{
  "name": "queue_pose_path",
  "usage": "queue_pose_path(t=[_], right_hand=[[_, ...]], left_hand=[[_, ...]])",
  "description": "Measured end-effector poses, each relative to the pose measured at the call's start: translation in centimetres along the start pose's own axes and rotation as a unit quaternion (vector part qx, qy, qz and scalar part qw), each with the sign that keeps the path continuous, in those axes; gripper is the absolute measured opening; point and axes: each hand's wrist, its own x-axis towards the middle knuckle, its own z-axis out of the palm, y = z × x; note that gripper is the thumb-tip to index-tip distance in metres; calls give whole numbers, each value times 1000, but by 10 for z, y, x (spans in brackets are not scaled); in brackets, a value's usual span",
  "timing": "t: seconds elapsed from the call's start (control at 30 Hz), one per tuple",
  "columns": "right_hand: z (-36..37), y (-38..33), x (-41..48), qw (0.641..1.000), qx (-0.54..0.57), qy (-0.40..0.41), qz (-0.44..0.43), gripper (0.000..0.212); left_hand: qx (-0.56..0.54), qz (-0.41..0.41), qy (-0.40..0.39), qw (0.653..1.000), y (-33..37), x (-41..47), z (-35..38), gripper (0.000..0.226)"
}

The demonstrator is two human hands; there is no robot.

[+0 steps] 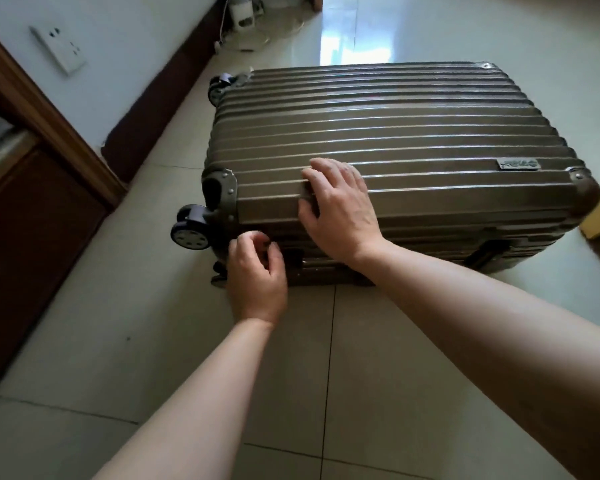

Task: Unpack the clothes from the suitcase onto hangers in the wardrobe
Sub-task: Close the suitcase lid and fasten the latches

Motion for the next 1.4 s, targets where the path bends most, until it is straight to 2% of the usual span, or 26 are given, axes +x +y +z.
queue_pose_path(t=[0.1,0.23,0.33,0.43,0.57,0.63,0.97,1.17,1.4], right_hand=[[5,-1,5,999,-37,-27,23,57],[17,1,-1,995,-98,-2,-1,60],[21,6,-3,992,-119,39,-24,56],[26,8,-3,989,-129,67,-29,54],[28,8,-3,987,-135,78,-28,55],[29,7,-3,986,-139,89,-25,54],[32,5,-3,985,-140,103,-15,54],[33,4,-3,985,-134,109,-9,54],[33,3,-4,986,-124,111,1,54]], left_hand=[[-113,-181,-38,976,-8,-15,2,21],[-279,-341,-125,889,-18,-22,15,34],[-339,-401,-181,832,-28,-24,24,32],[-386,-440,-182,790,-33,-23,26,29],[-483,-478,-178,712,-37,-25,23,32],[-499,-498,-167,689,-35,-26,22,35],[-422,-603,-76,673,-2,-7,44,42],[-433,-596,-56,675,-7,-7,48,30],[-480,-555,-53,677,-21,-17,50,32]])
